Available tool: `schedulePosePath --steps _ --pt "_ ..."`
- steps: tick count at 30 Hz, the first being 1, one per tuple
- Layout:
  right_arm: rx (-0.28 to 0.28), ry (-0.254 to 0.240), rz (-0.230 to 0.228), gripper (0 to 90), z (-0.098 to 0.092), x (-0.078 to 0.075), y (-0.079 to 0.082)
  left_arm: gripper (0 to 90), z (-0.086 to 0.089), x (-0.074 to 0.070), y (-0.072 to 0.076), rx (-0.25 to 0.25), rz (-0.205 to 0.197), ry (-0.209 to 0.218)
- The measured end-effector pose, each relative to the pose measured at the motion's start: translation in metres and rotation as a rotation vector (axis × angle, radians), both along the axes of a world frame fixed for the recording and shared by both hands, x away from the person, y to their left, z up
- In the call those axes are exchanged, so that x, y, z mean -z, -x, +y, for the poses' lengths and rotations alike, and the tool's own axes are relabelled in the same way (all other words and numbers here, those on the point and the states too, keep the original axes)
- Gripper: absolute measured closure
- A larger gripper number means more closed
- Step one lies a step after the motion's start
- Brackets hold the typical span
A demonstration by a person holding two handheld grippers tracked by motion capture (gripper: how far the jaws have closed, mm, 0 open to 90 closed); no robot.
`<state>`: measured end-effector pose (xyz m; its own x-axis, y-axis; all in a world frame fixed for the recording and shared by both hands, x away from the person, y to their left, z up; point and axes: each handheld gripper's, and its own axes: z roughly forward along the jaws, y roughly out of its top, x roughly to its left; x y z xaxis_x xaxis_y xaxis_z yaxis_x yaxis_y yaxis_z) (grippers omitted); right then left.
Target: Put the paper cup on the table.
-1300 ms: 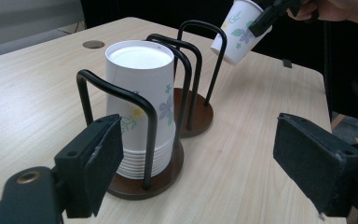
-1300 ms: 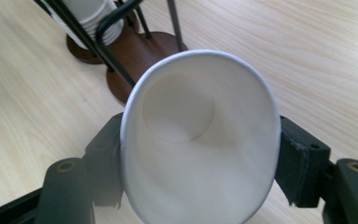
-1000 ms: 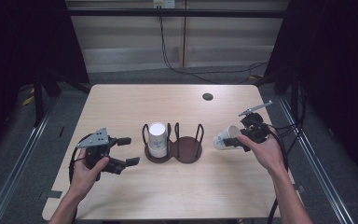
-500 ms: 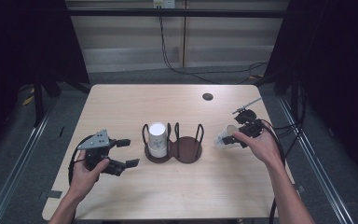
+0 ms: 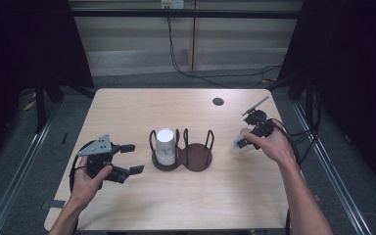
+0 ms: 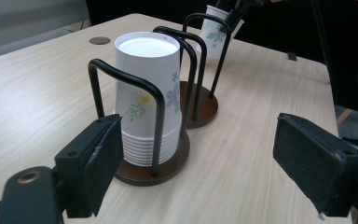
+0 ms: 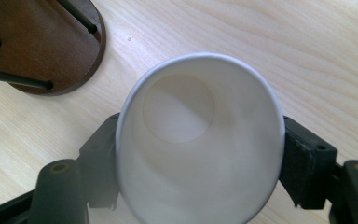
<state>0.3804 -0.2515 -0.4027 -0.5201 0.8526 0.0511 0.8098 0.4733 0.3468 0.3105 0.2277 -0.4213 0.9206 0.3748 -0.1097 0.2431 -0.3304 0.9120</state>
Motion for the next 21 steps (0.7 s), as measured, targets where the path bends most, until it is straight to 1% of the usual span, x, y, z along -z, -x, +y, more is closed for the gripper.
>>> schedulePosePath --steps 1,2,4,5,7,8,9,10,13,14,17,19,21 --pt "0.002 0.008 0.005 26.3 0.0 0.002 -0.001 16.0 0.001 -0.001 0.0 0.002 -0.004 0.005" --pt "-0.002 0.028 0.014 26.1 0.0 0.004 -0.002 16.0 0.001 -0.001 0.0 -0.001 -0.001 0.013" --pt "0.001 0.04 0.039 25.8 0.0 0.008 -0.004 16.0 0.002 -0.001 -0.001 -0.004 -0.004 0.01" --pt "0.0 0.047 0.037 25.7 0.0 0.009 -0.005 16.0 0.003 -0.001 -0.001 -0.008 -0.001 0.012" --pt "0.004 0.047 0.058 25.5 0.001 0.011 -0.007 16.0 0.004 -0.001 -0.001 -0.009 -0.002 0.01" --pt "-0.001 0.058 0.055 25.5 0.002 0.013 -0.008 16.0 0.004 -0.001 -0.001 -0.009 -0.002 0.01" --pt "-0.002 0.065 0.042 25.3 0.003 0.013 -0.009 16.0 0.004 -0.001 -0.001 -0.008 -0.002 0.013" --pt "0.002 0.064 0.039 24.9 0.004 0.013 -0.009 16.0 0.004 -0.001 -0.001 -0.004 -0.003 0.013" --pt "-0.011 0.069 0.048 24.1 0.007 0.015 -0.01 16.0 0.004 -0.001 -0.001 -0.003 -0.003 0.011" --pt "-0.005 0.073 0.055 23.9 0.008 0.016 -0.01 16.0 0.003 -0.001 -0.001 -0.002 -0.004 0.009" --pt "-0.016 0.083 0.056 23.3 0.011 0.018 -0.012 16.0 0.003 -0.001 0.0 -0.001 -0.003 0.005" --pt "-0.013 0.074 0.059 23.3 0.013 0.019 -0.013 16.0 0.003 0.0 0.0 0.002 -0.001 0.006" --pt "-0.015 0.079 0.054 23.3 0.014 0.019 -0.014 16.0 0.003 0.0 0.0 0.001 -0.003 0.005"
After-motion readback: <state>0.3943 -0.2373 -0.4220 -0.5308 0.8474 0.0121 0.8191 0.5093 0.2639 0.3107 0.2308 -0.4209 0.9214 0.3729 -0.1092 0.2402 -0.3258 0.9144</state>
